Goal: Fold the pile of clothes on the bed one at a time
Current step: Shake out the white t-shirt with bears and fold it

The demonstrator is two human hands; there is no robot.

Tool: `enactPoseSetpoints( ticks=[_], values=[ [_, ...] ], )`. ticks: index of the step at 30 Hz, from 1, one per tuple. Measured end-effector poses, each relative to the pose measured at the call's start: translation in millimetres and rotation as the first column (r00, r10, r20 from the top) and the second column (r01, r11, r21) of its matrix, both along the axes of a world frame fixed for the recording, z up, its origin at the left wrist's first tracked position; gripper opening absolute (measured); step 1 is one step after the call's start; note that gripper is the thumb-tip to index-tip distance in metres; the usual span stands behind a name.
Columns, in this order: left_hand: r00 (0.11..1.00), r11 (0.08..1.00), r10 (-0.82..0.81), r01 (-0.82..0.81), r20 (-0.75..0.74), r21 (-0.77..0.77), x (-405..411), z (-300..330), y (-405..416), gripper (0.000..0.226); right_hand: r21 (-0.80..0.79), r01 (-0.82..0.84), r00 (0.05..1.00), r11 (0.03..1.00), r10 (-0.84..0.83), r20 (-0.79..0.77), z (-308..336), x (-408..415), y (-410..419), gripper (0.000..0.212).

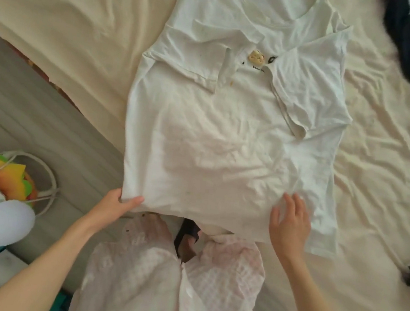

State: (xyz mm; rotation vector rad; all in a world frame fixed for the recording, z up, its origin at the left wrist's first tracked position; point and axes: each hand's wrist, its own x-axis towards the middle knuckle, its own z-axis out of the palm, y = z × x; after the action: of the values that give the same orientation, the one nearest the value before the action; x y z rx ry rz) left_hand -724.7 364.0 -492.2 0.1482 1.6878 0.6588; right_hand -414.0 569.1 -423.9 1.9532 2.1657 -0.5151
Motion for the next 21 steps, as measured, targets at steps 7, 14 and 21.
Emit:
enactPoseSetpoints(
  ticks=[7, 14, 21],
  values=[
    [0.978, 0.992, 0.127, -0.128, -0.166, 0.0, 49, 8, -36, 0.03, -0.049, 0.499, 0.866, 0.865, -0.499, 0.004, -3, 115, 13, 0.055],
    [0.804, 0.803, 0.594, -0.593, -0.007, 0.056, 78, 37, -46, 0.02, -0.149, 0.625, 0.742, 0.766, -0.643, -0.19, -12, 151, 2, 0.047],
    [0.581, 0.58, 0.8, -0.813, 0.149, 0.054, 86, 44, -48, 0.017, -0.541, 0.813, -0.003, 0.214, -0.928, -0.372, -10, 152, 7, 0.013]
  ],
)
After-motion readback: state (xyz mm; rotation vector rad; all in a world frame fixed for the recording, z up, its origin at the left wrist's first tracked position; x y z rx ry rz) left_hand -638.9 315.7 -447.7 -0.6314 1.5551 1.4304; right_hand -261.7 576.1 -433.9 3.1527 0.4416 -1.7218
